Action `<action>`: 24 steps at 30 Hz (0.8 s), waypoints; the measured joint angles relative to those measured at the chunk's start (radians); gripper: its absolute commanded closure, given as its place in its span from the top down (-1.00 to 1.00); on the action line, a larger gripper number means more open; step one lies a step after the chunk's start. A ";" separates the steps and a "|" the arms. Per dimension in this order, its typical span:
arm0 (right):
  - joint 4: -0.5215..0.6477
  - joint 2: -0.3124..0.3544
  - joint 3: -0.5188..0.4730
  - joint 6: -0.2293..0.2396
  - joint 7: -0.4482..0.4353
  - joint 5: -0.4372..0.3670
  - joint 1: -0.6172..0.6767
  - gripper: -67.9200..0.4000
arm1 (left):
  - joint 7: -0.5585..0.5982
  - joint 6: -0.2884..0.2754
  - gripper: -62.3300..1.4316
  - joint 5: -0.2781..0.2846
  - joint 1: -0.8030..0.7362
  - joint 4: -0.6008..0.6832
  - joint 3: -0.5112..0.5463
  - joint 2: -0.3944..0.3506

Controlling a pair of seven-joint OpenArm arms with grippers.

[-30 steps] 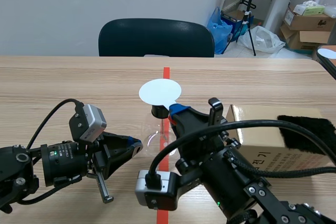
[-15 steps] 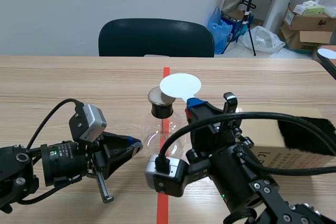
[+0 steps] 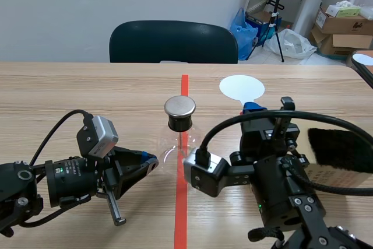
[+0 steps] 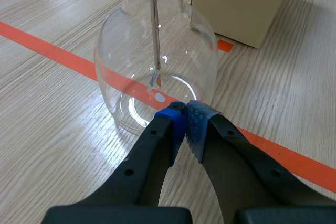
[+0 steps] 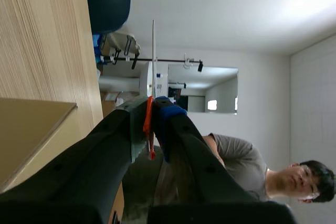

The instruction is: Do the electroscope experiment

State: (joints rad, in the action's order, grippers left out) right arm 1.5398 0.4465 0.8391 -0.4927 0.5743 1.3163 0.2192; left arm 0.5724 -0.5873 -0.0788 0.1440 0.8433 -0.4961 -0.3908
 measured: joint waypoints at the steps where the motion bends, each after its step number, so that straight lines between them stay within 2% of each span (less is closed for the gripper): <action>1: 0.000 0.000 0.000 0.000 0.012 0.000 0.000 -0.96 | 0.000 0.000 -0.87 0.000 0.000 0.000 0.000 0.000; 10: 0.000 0.000 0.000 0.000 0.090 0.000 0.000 -0.96 | 0.000 0.000 -0.87 0.000 0.000 0.000 0.000 0.000; 24: 0.000 0.000 0.000 0.000 0.093 0.000 0.000 -0.96 | 0.000 0.000 -0.87 0.000 0.000 0.000 0.000 0.000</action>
State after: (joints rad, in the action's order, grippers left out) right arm 1.5398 0.4465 0.8391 -0.4927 0.6678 1.3159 0.2192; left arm 0.5724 -0.5873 -0.0788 0.1440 0.8433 -0.4961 -0.3908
